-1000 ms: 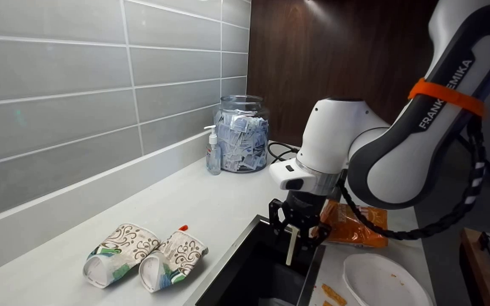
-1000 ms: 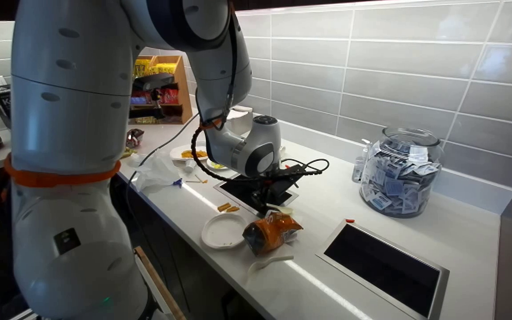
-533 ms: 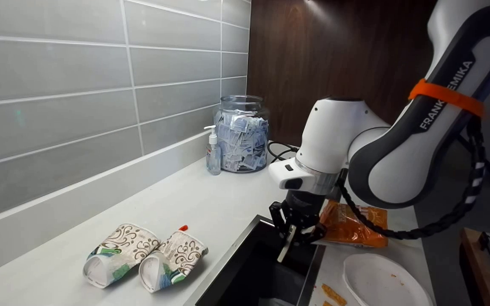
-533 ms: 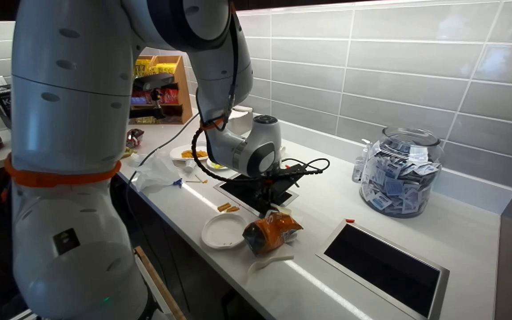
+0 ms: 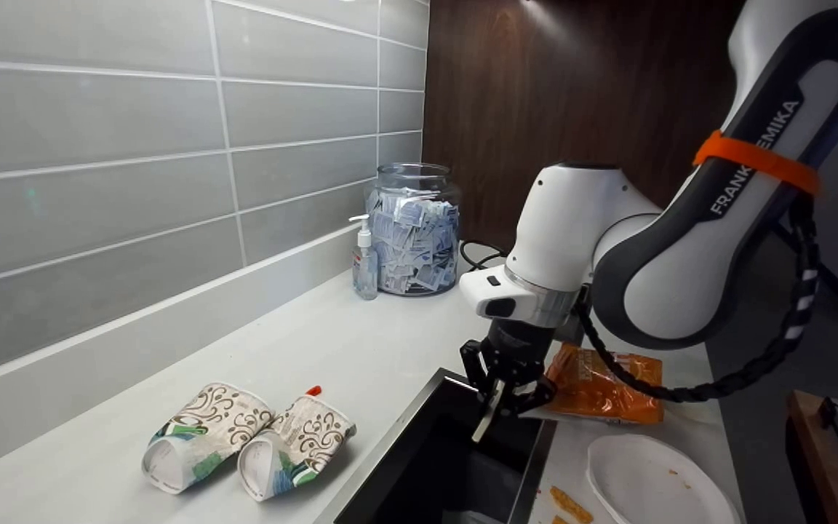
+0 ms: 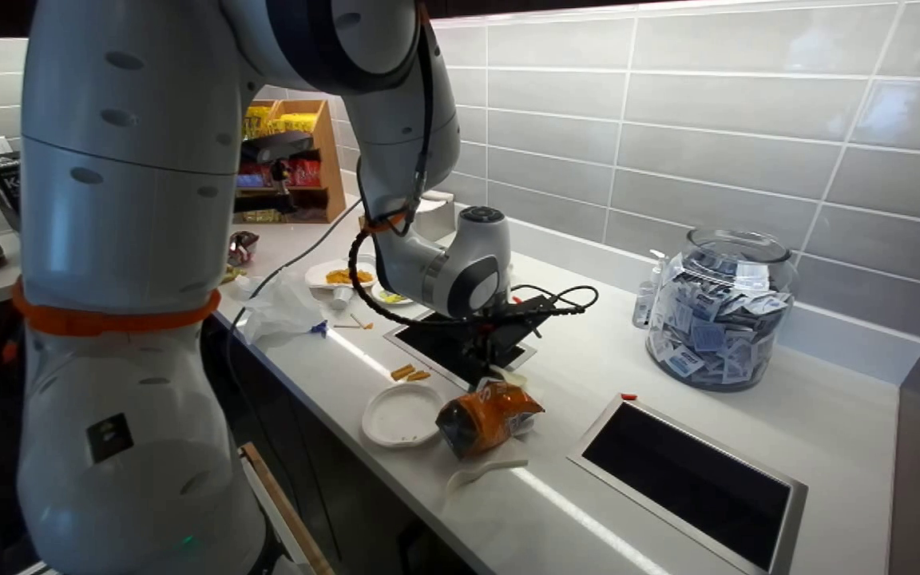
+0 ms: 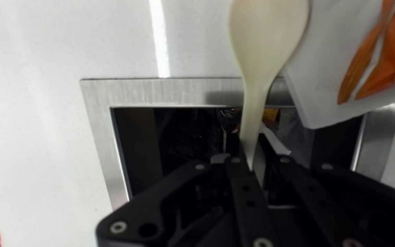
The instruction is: Use the white spoon to push the orange snacks on the counter into the trash chute.
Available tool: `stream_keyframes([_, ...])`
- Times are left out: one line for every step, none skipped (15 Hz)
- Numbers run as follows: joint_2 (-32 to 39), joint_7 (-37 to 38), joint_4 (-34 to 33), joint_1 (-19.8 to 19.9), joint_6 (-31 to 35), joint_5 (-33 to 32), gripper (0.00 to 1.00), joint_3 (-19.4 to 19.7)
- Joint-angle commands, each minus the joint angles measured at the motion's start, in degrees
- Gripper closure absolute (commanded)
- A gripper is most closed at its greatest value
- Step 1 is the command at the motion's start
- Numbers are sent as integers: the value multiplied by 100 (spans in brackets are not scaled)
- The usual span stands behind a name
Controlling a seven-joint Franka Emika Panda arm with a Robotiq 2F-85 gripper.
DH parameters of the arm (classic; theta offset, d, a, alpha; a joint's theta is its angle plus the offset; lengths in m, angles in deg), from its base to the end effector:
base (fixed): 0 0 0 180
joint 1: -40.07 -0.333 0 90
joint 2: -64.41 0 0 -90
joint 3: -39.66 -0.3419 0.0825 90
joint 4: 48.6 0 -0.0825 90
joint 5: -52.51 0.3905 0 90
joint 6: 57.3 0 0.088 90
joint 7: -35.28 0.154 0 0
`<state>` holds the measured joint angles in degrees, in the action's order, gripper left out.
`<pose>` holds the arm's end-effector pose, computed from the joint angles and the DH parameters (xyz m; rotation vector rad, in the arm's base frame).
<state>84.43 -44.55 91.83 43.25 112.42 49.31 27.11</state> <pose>0.5076 0.0940 0.1525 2.1541 2.1997 0.2687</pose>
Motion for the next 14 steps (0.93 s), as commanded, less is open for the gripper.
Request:
stream_keyframes([50,-181,-49,671,-94,377,97,-681])
stream_keyframes([30,-139,-47,742,-88,426,97,-753])
stream_keyframes([24,-156,-54,858,-81,504,97,-879])
stream_keyframes([15,-127,-56,891,-48,502,97,-903])
stream_keyframes([-46,33,-34,786,5,415,97,-773])
stream_keyframes([-69,105,-45,764,22,414,97,-753])
stream_keyframes([-89,152,-59,758,16,448,97,-776])
stream_keyframes([-108,180,-75,791,-8,529,97,-863])
stream_keyframes([-135,173,-81,841,-29,619,97,-972])
stream_keyframes([-160,146,-85,925,-60,785,97,-1154])
stream_keyframes([-163,183,-82,988,37,981,97,-1304])
stream_keyframes([-218,339,-76,965,63,1159,97,-1366])
stream_keyframes([-231,253,-97,1148,4,1444,97,-1660])
stream_keyframes([-258,276,-119,1230,-26,1679,97,-1830])
